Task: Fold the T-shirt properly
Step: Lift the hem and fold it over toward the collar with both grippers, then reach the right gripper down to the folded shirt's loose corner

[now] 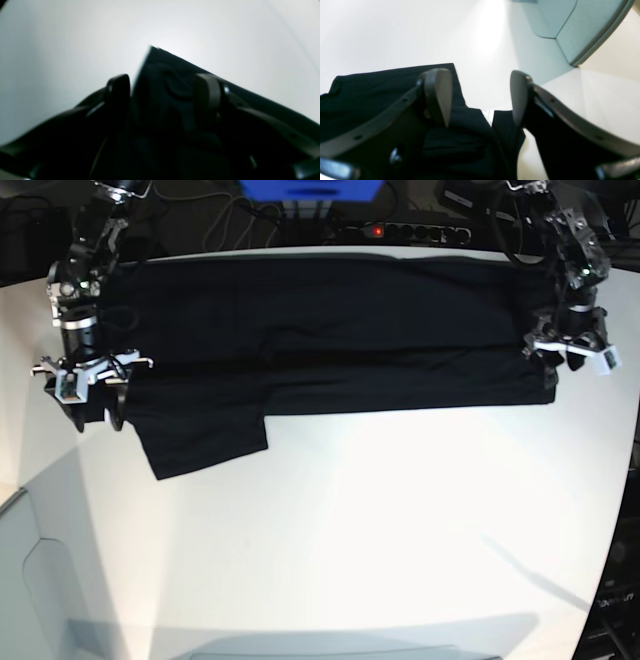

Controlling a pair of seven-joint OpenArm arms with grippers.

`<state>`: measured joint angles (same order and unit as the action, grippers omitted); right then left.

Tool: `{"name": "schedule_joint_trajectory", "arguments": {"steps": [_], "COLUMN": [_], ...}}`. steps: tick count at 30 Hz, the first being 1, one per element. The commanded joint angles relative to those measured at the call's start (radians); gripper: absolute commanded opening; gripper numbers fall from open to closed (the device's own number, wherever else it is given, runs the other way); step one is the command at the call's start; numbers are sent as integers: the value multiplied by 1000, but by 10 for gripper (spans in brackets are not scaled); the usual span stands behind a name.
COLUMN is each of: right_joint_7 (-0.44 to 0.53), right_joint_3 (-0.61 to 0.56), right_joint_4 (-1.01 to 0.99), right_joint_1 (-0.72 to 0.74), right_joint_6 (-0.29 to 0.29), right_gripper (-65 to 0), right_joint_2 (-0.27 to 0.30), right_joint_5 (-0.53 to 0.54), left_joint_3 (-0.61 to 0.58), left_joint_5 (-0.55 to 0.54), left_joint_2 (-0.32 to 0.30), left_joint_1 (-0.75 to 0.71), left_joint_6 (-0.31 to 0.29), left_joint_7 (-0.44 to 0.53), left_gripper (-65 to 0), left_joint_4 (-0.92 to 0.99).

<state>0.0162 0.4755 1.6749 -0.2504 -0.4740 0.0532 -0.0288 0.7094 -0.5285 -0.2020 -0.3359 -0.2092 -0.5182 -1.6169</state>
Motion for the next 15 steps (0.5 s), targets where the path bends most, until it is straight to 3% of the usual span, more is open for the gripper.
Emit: {"name": "schedule_joint_trajectory", "arguments": {"steps": [1,8,13,15], "right_joint_7": [31,31,29,29], "right_joint_3": [7,2,2,2], "right_joint_4": [20,20,20,20], "right_joint_1": [6,6,6,6], "right_joint_6": [-1,-1,-1,-1], "right_gripper": [-277,-277,-277,-277], "right_joint_2": [12,12,12,12], "right_joint_5": [11,10,10,10], "left_joint_3": [6,-1,-41,-53], "left_joint_5": [-8,75,127,126], "left_joint_2": [-21,-43,-46,-47], "left_joint_1": [24,83,111,111], "left_joint_6": [-3,-3,-3,-3], "left_joint_7": [26,26,26,26], "left_gripper": [-266,-271,-370,-378], "left_joint_4": [-12,31,77,97]}}
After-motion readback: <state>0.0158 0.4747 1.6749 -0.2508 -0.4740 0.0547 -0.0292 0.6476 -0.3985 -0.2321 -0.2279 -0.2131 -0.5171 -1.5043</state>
